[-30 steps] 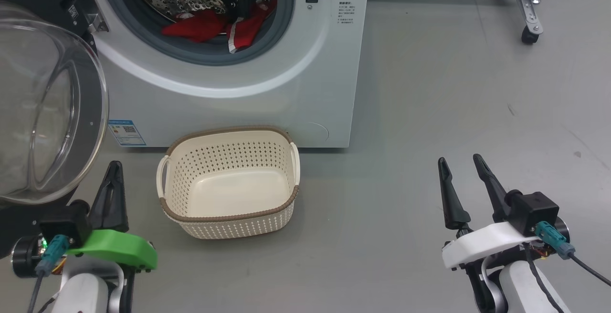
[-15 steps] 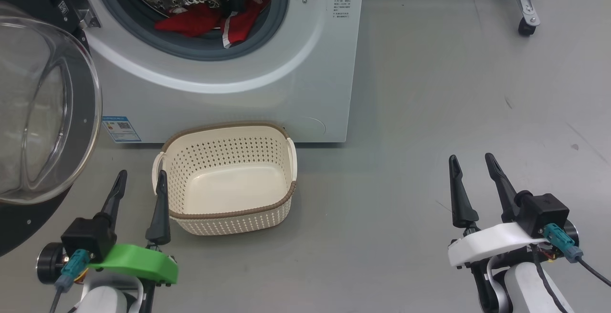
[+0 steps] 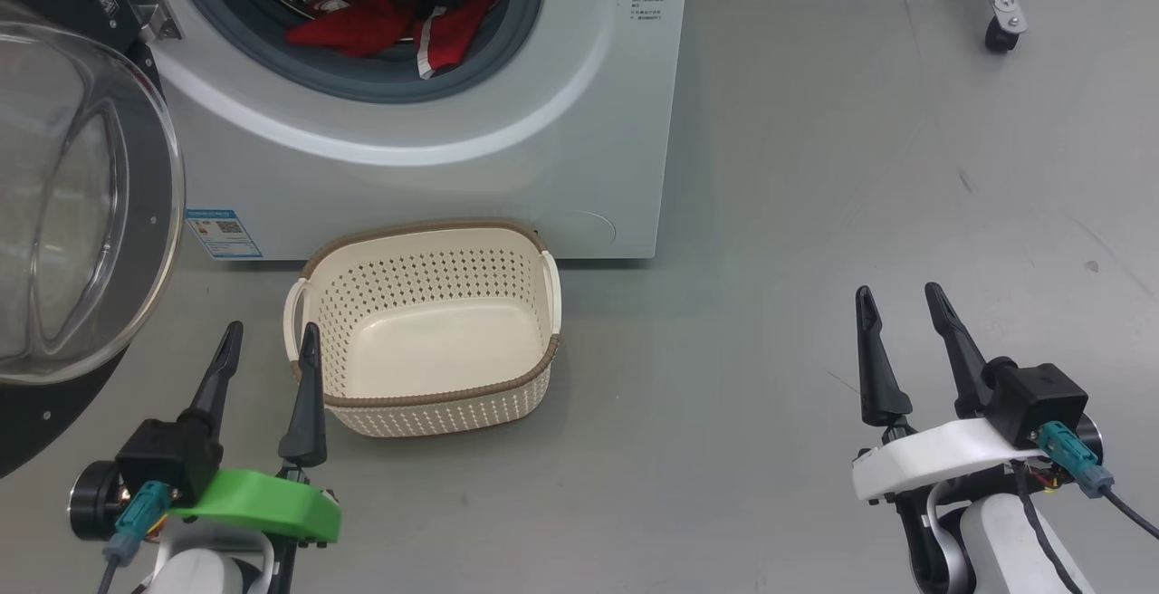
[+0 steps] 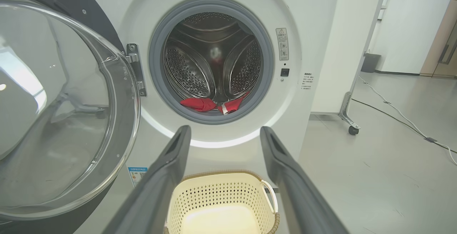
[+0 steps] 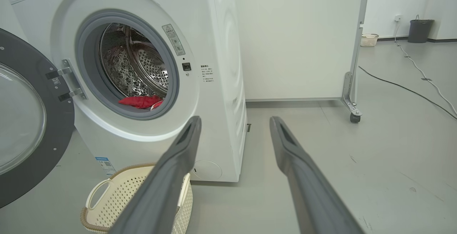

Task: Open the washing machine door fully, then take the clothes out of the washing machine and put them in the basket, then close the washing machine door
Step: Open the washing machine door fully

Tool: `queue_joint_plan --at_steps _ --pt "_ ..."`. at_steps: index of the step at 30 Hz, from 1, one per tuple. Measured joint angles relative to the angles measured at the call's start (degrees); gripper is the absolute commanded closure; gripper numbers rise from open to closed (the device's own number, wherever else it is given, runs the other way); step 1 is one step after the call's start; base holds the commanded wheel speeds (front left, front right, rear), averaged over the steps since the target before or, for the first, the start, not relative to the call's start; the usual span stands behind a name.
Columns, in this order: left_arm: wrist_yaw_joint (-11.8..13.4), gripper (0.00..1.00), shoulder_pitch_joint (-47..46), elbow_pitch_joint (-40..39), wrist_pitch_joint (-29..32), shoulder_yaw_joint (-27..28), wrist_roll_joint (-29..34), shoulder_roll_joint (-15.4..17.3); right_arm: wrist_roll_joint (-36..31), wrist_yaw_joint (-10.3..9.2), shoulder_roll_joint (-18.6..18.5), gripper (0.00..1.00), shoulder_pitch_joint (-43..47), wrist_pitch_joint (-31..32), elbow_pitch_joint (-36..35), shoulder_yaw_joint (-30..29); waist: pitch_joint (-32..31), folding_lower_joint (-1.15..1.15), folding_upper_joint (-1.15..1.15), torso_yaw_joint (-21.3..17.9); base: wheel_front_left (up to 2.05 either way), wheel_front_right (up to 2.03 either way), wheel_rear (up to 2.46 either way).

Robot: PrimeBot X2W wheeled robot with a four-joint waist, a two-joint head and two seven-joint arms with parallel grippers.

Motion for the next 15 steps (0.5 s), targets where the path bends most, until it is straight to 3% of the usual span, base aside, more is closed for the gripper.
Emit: queue_joint_plan --at_steps 15 --pt "0.3 0.00 0.8 -1.8 0.0 0.1 0.1 -0.1 -0.1 0.00 0.1 0.00 0.0 0.0 -0.5 -0.1 0.9 0.00 0.00 -0.2 0.00 0.00 0.00"
